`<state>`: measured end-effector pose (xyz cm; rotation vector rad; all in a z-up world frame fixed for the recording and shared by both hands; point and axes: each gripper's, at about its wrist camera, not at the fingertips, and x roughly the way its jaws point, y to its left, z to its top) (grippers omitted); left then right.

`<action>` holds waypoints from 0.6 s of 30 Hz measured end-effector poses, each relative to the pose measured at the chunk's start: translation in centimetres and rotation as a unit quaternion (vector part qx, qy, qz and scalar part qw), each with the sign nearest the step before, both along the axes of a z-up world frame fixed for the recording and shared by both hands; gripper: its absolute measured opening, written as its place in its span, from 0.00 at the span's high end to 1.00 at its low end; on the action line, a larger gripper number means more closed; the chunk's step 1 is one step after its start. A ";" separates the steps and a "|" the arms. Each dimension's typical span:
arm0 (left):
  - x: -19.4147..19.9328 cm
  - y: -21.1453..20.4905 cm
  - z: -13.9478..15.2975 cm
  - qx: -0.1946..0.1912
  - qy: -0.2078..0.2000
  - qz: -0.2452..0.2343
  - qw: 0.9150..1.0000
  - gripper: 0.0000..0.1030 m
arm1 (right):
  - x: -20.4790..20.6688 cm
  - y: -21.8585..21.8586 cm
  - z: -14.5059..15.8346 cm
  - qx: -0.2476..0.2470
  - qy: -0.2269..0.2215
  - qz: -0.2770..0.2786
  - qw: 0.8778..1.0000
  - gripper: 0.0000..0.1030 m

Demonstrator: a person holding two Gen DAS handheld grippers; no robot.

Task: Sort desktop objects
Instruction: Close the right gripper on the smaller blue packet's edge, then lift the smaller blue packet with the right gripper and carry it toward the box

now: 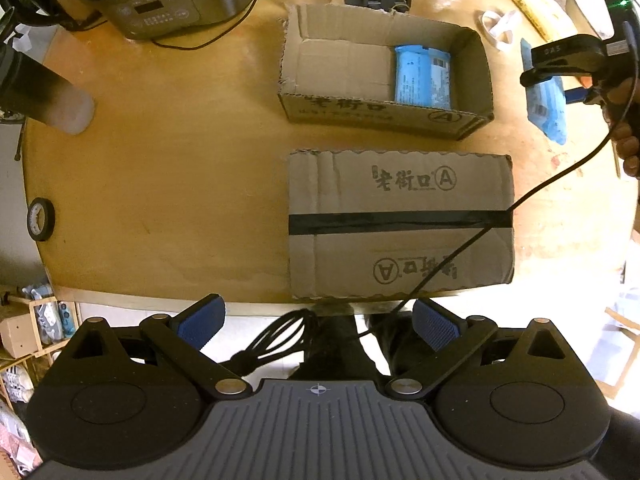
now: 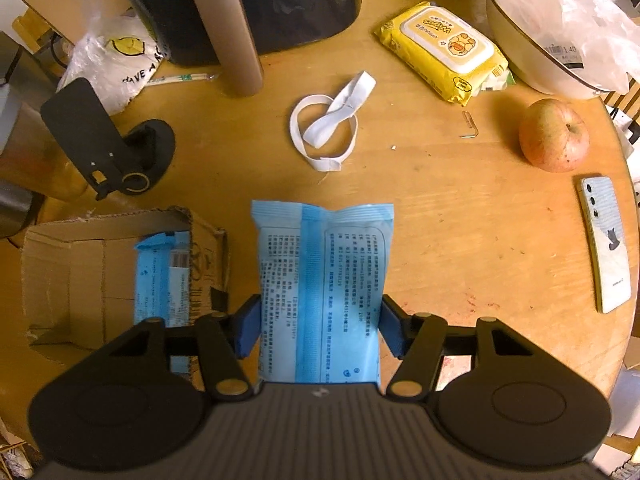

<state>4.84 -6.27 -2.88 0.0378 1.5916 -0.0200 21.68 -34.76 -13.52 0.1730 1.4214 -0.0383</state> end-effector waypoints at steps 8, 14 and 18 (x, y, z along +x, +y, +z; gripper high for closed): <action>0.1 1.0 -0.3 -0.010 0.001 -0.001 1.000 0.00 | 0.0 0.9 0.9 -0.003 -0.002 0.000 1.000 0.43; 0.1 1.6 -0.6 -0.016 0.003 -0.002 1.000 0.00 | 0.0 1.3 1.4 -0.004 -0.006 -0.003 1.000 0.42; 0.1 2.0 -0.8 -0.019 0.005 -0.004 1.000 0.00 | 0.0 1.6 1.6 -0.005 -0.007 -0.002 1.000 0.42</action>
